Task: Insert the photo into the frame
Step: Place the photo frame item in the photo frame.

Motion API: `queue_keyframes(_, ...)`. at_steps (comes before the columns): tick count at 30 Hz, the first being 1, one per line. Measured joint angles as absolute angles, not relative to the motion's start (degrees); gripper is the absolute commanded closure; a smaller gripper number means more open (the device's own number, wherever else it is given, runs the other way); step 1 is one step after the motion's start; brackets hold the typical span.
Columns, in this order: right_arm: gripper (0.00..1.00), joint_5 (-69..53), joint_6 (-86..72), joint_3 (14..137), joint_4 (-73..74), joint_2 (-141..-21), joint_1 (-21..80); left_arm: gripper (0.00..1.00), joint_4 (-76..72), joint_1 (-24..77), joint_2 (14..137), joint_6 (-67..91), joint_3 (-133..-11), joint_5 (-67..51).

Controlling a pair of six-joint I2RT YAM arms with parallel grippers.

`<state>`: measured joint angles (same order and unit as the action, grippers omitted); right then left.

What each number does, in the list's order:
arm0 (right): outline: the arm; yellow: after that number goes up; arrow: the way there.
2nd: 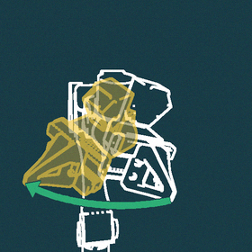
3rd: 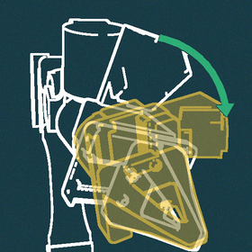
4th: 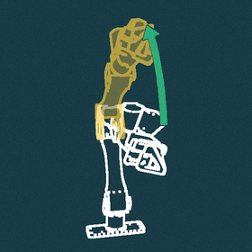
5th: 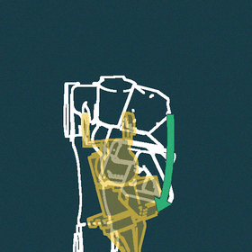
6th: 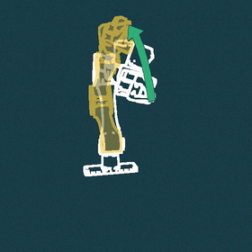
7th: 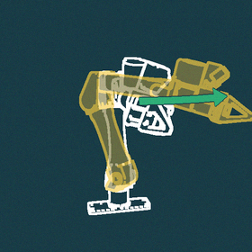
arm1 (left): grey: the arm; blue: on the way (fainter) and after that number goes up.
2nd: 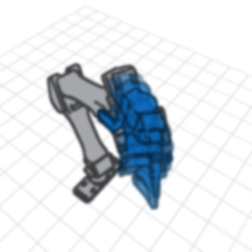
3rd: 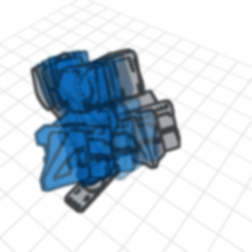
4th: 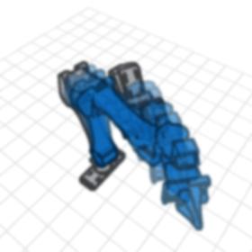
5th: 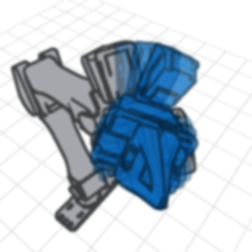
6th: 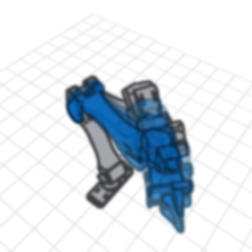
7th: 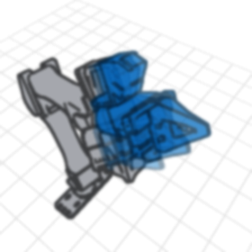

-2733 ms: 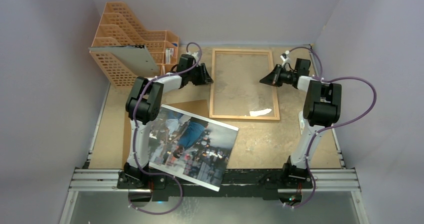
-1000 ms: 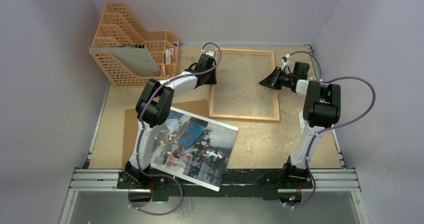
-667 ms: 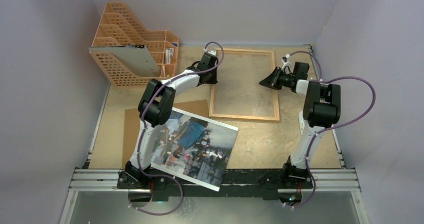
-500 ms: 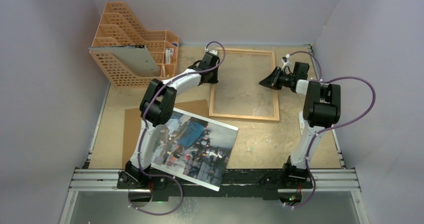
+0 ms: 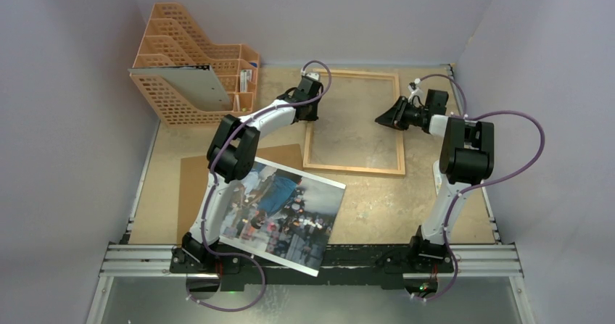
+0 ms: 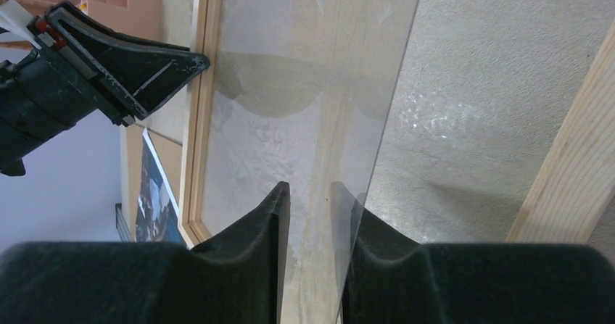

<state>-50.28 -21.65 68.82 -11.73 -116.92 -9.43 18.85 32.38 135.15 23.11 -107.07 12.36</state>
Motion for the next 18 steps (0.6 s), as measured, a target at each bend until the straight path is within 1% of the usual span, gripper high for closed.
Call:
queue_keyframes(3, 0.61, -50.15, -21.82, 69.19, -10.33, -116.66, -9.41, 0.83, 18.90, 32.40, 135.17, 23.11, -107.13, 12.43)
queue_keyframes(10, 0.57, -46.44, -22.74, 69.76, -5.65, -112.60, -9.26, 0.83, 19.00, 32.40, 135.28, 23.11, -107.26, 12.45)
queue_keyframes(13, 0.55, -41.85, -23.20, 70.78, -3.38, -110.21, -9.26, 0.83, 19.05, 32.40, 135.28, 23.11, -107.26, 12.43)
queue_keyframes(18, 0.53, -30.24, -23.73, 71.13, 0.78, -106.21, -9.39, 0.81, 18.96, 32.40, 135.28, 23.09, -107.24, 12.23)
